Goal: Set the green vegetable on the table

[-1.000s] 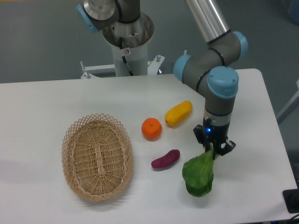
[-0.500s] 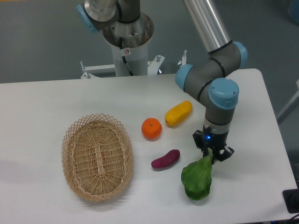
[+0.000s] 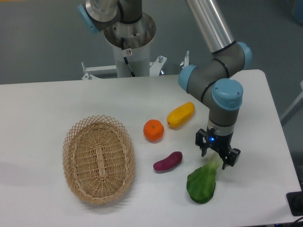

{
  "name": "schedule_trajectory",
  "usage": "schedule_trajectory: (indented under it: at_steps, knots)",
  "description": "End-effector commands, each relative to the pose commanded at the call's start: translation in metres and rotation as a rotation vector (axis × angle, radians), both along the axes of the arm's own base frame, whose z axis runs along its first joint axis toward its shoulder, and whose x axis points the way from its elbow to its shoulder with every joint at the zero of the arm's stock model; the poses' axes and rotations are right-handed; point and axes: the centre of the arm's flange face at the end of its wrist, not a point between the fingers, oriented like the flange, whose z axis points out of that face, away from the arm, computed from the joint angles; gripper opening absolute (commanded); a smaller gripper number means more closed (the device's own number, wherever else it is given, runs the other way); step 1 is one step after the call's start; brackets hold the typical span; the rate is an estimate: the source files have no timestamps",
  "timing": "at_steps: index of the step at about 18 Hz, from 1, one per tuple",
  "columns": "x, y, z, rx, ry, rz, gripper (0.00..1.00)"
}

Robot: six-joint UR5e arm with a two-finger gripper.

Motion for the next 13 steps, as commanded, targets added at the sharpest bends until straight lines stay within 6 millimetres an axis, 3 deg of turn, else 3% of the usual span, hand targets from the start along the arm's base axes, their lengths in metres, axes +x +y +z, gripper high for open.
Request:
schedule_trajectory:
  at_steps: [7, 13]
  knots:
    - [-0.005, -0.008, 0.064, 0.019, 0.04, 0.008, 1.0]
    - [-0.01, -0.057, 0.101, -0.047, 0.017, -0.067, 1.0]
